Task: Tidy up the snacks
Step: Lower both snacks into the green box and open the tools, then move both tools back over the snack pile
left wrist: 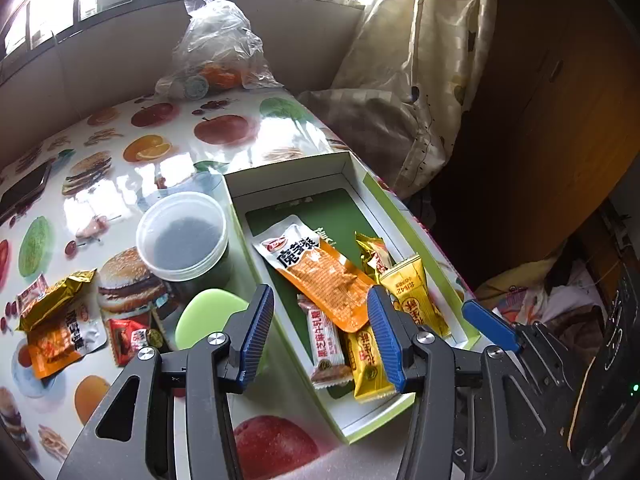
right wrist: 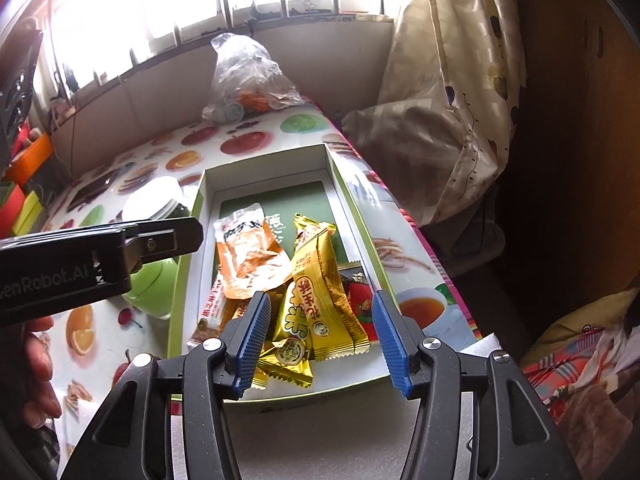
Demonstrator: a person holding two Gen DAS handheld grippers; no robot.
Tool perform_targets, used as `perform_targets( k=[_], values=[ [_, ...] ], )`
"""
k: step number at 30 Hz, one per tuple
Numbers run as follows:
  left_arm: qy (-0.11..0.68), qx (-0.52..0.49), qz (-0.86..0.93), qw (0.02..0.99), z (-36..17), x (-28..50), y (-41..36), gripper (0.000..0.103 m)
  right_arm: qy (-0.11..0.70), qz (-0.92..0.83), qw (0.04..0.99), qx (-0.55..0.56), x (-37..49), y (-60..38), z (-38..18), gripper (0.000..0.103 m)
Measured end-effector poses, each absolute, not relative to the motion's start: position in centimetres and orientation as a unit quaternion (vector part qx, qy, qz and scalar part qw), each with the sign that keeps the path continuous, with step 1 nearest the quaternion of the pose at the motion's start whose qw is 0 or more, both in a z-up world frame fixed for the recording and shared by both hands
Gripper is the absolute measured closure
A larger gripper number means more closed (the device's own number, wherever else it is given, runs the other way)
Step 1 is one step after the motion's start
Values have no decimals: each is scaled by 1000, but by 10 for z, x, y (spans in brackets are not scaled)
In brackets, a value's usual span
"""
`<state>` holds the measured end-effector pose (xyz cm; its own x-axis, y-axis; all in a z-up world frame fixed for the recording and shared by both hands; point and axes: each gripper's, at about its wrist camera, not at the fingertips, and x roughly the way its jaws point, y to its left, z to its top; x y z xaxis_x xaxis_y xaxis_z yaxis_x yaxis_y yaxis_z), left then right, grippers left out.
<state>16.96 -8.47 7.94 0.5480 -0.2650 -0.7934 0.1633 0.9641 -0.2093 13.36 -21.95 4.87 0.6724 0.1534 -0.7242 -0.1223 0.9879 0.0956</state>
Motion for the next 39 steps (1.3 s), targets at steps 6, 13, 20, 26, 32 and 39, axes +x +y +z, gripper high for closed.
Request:
perform_targets(
  k=[6,13,20,26,32,39],
  values=[
    [450,-54,-113,884,84,153,-72,53,391,83,917,16,126,-210,55,50],
    [439,-54,-95,892,89,134,-51,53,381,97,919,11,116,-193,64,50],
    [427,-60,-77,899,91,119,-25,53,373,116,921,6,109,-173,70,50],
    [427,-67,-58,900,87,103,3,53,371,136,919,1,107,-154,72,50],
    [426,-82,-26,901,82,90,37,53,371,159,915,-4,105,-133,72,50],
    [428,-102,8,898,72,81,75,53,371,192,908,-29,104,-101,72,50]
  ],
)
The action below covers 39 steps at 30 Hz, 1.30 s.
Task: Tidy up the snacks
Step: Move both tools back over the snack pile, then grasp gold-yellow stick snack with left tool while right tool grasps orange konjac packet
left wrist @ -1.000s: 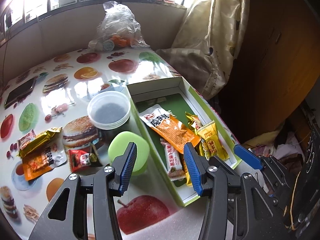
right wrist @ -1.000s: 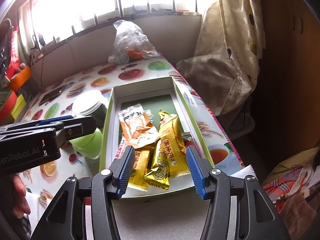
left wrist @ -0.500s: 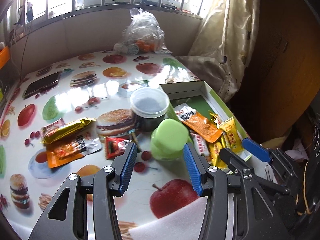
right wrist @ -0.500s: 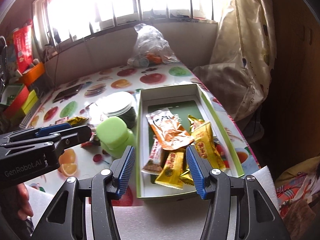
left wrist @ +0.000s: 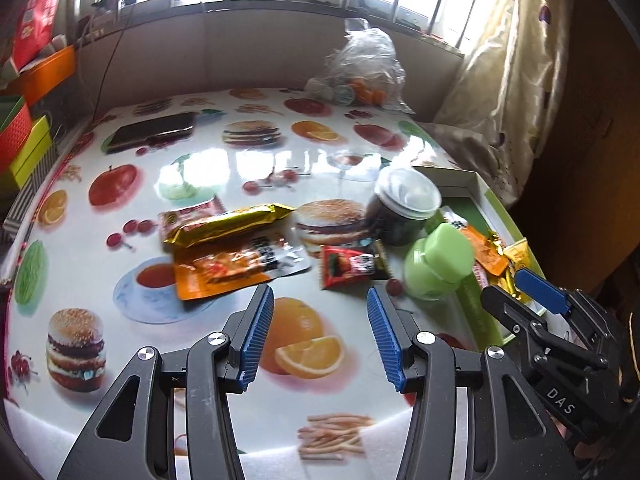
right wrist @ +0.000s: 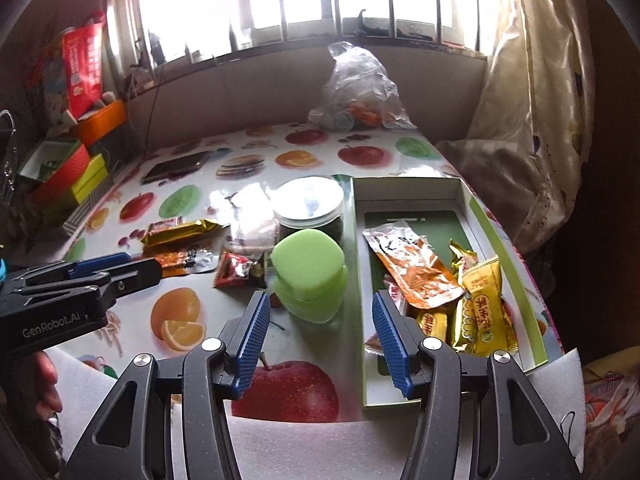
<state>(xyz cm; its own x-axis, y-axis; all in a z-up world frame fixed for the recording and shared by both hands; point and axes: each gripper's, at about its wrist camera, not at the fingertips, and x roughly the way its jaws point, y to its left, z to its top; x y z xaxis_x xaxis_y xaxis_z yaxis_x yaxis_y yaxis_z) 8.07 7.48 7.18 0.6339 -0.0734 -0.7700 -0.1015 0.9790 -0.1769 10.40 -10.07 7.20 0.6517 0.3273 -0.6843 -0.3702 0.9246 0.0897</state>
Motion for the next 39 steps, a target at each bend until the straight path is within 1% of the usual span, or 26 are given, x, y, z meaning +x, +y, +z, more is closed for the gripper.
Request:
perform_targets(
  k=[12,25,34,39],
  values=[
    [442,-137,48,885,48,77,128,53,383,238,889,-78,114,-42,59,50],
    [452,-131,74,879,37,99,171,53,404,263,871,-99,133,-6,39,50],
    [439,-76,41,895,46,137,171,53,413,270,865,-96,137,5,32,50],
    [453,-41,7,890,40,161,159,53,416,265,865,-92,141,3,30,50]
  ],
)
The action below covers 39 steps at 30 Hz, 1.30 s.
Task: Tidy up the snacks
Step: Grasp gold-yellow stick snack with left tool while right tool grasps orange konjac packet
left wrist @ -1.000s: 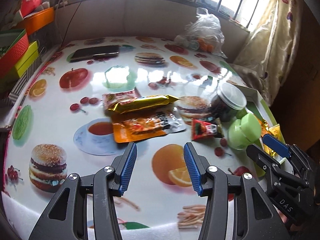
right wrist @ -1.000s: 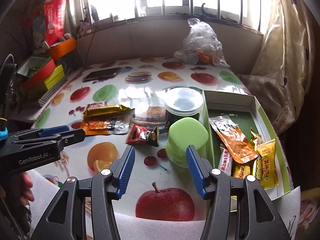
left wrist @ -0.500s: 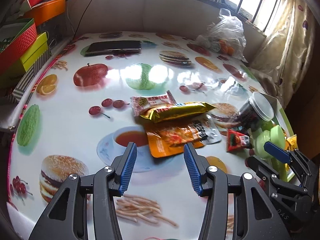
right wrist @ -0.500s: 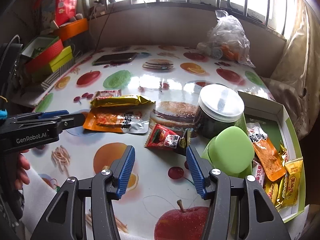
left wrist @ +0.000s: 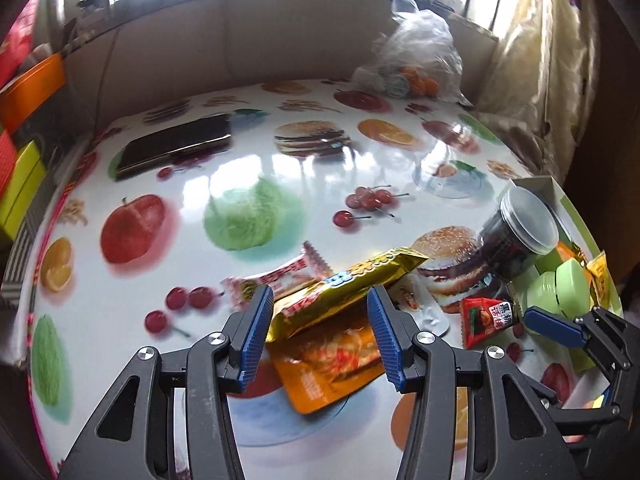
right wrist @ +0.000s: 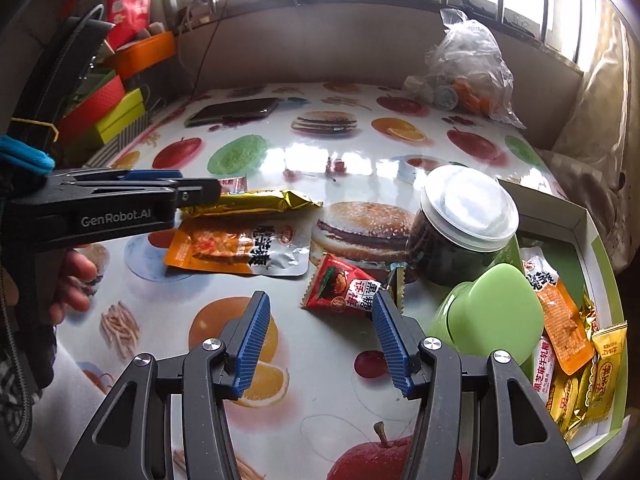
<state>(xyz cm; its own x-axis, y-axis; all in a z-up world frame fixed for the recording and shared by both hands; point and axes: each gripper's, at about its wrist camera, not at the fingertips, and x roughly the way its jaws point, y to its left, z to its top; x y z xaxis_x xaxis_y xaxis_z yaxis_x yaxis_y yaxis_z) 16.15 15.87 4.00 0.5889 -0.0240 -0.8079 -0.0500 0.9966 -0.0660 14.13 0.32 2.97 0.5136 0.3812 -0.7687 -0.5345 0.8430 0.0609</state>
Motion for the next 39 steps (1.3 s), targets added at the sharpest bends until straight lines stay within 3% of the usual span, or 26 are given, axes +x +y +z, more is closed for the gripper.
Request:
perform_targets(
  k=[11,18,23,25,39],
  values=[
    [488,28,-30,872,23,187,136,53,415,258,867,-97,149,2,30,50],
    [491,11,-29,870,16,184,138,53,417,257,867,-95,150,2,30,50],
    [489,9,-27,872,16,176,138,74,421,255,865,-92,149,2,28,50],
    [488,13,-28,872,16,171,135,77,421,255,865,-92,148,3,28,50],
    [479,-72,-10,875,15,114,151,78,422,261,862,-102,139,17,28,50]
  ],
)
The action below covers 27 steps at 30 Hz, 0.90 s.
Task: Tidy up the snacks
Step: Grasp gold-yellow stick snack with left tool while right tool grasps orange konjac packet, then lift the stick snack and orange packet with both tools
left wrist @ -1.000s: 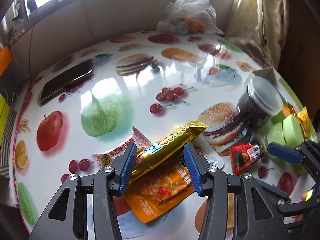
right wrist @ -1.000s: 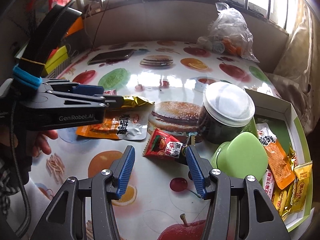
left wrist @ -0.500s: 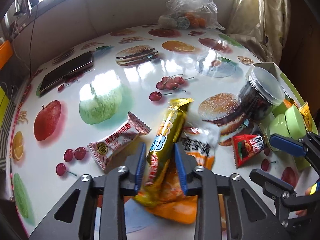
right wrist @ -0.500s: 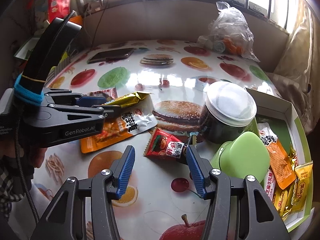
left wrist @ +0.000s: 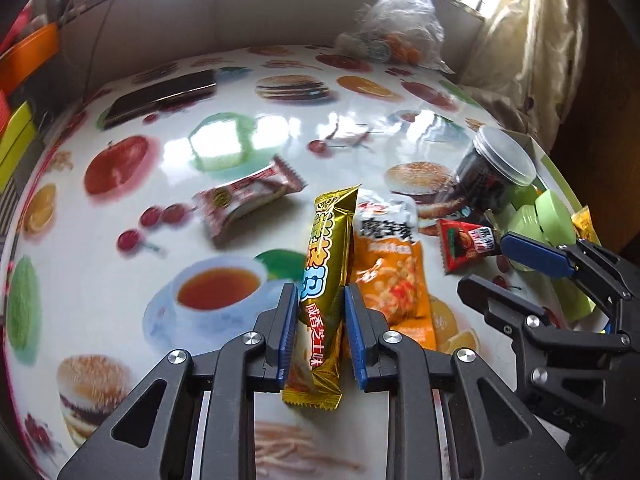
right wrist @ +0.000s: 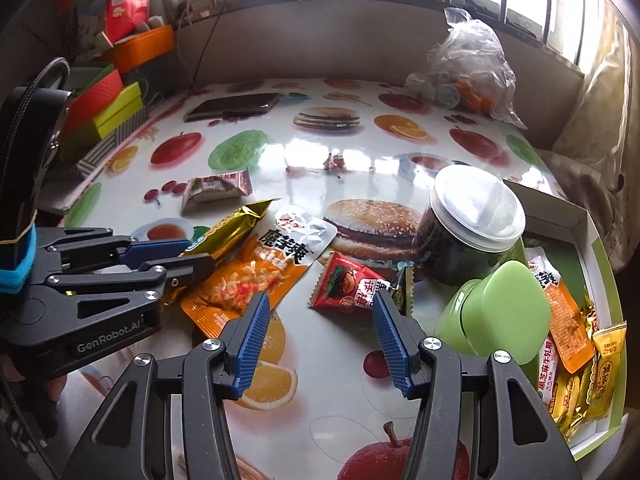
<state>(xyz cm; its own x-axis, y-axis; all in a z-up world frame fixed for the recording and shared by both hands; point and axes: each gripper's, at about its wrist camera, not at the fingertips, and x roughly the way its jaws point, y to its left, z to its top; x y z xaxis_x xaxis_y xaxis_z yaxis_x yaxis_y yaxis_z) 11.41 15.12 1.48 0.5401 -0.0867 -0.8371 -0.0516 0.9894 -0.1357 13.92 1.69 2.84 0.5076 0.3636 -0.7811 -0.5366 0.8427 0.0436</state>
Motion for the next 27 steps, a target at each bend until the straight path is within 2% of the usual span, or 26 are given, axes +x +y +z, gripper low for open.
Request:
perform_targets(
  k=[15,27],
  values=[
    [463,-141,60,873,12,70,200,78,488,258,834,-8,161,50,8,49],
    [466,-160,54,868,6,70,205,78,457,244,851,-87,157,82,3,42]
  ],
)
